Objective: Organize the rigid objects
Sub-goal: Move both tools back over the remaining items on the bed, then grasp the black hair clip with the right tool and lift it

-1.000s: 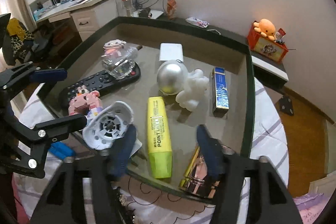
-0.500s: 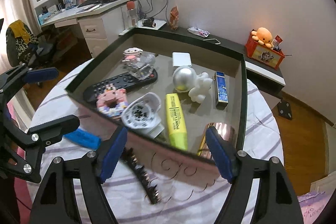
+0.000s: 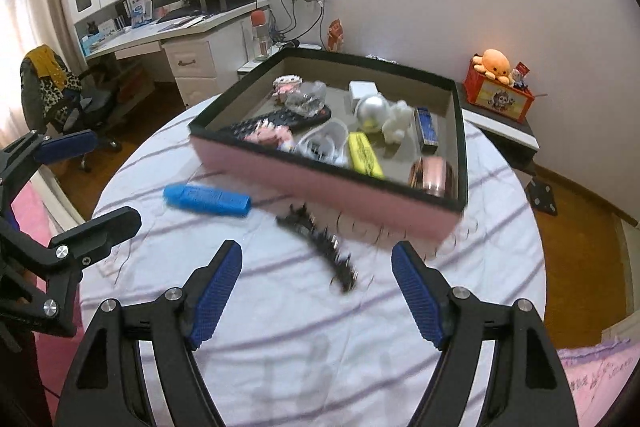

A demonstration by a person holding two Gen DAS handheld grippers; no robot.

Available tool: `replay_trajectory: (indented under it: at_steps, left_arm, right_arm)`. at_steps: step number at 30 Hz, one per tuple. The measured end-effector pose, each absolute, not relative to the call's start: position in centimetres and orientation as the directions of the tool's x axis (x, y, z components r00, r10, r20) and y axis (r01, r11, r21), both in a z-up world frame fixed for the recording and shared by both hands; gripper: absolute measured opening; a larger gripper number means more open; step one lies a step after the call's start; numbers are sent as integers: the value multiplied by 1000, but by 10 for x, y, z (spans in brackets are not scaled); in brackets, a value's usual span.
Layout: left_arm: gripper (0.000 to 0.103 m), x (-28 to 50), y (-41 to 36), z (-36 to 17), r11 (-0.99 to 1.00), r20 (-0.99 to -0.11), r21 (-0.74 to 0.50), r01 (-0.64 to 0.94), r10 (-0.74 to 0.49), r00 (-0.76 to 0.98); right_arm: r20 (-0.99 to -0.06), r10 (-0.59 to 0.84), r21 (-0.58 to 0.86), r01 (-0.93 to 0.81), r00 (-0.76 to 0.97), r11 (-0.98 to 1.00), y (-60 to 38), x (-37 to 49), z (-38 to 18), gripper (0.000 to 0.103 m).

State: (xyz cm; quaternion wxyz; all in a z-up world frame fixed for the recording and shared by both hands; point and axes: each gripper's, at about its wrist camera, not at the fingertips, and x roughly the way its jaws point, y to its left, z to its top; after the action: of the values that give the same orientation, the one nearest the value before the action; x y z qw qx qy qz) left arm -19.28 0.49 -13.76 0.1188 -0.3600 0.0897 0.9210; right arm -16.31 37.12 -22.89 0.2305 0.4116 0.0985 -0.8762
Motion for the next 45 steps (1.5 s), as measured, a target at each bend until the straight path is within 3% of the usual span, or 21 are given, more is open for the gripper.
replay_trajectory:
  at_steps: [18, 25, 33, 39, 45]
  left_arm:
    - [102, -154, -25, -211, -978, -790, 52, -202, 83, -608]
    - [102, -166, -49, -224, -987, -805, 22, -159, 77, -588]
    - [102, -197, -64, -207, -982, -784, -96, -164, 177, -595]
    - [102, -244, -62, -171, -982, -740, -58, -182, 165, -652]
    - [102, -302, -56, -157, -979, -751, -29, -203, 156, -641]
  right_arm:
    - [-834, -271, 77, 386, -481, -919, 407, -117, -303, 79]
    - [-813, -282, 67, 399, -510, -915, 409, -116, -306, 83]
    - [-799, -251, 36, 374, -546, -927, 411, -138, -304, 83]
    - [-798, -256, 34, 383, -546, -923, 401, -168, -302, 83]
    - [-794, -261, 7, 422, -549, -907, 385, -192, -299, 83]
